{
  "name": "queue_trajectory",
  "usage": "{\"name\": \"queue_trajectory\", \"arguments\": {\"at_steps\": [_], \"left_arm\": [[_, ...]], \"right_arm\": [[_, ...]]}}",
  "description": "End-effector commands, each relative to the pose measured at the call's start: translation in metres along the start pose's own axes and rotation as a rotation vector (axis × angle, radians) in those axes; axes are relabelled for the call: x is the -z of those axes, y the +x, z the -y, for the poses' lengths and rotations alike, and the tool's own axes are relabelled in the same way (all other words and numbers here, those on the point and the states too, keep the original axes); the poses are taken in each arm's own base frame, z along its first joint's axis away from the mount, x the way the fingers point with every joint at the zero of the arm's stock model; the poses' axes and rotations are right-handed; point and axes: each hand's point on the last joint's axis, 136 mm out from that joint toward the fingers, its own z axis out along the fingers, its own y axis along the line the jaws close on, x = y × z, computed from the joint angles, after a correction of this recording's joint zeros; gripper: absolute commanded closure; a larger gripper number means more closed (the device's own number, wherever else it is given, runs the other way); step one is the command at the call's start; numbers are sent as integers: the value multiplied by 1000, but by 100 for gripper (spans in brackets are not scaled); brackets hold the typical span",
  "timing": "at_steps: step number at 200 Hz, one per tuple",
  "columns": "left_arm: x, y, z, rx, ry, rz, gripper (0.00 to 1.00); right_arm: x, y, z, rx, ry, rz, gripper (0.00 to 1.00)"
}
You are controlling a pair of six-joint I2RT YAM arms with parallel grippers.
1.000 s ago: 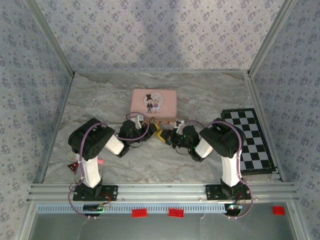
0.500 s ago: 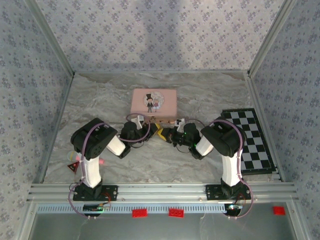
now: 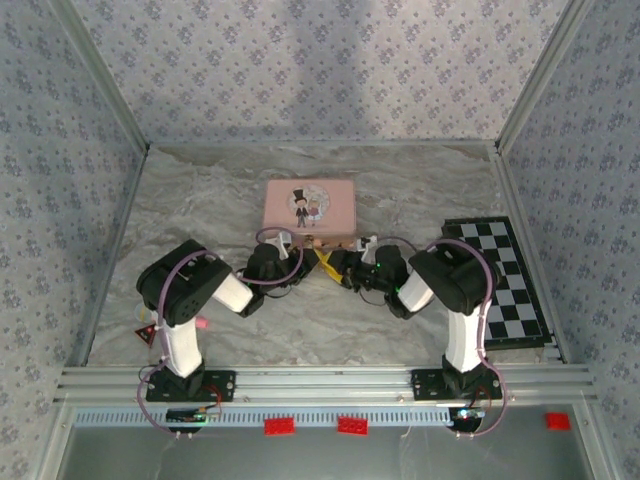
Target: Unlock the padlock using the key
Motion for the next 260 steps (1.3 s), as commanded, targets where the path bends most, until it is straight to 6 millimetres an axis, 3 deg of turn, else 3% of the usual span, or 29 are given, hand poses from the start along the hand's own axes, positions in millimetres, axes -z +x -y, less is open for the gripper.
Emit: {"name": "queue_trajectory", "arguments": {"at_steps": [1,19,43,84,111,137,157,176,188,227,260], "left_arm": [[-2,2,19,-41,24,-23,88],[-3,-2,15,-30,-5,-10,89],[-3,-4,14,-10,-22,-10,92],[1,-5,8,-2,-80,-9,92],[6,-6,9,-20,-116,-8,92],[10,-7,8,-9,-146,-3,92],[12,-5,3,29,-182,-12,93],[12,-4,4,59,-194,-22,94],[12,-4,4,73,-194,-23,94],[13,-3,7,83,-201,-32,95],[16,-3,8,89,-199,-30,95]], "right_arm": [[13,-7,-19,106,-47,49,51],[21,-6,1,98,17,51,50],[31,-2,14,117,44,55,52],[41,-1,17,277,134,68,55],[47,-4,14,481,282,61,59],[55,-4,3,805,444,71,59],[68,-10,-1,1074,554,197,55],[77,-15,-9,1213,535,333,53],[75,-14,-10,1263,546,342,53],[48,22,-22,1579,549,313,53],[32,38,-26,1747,564,368,53]]}}
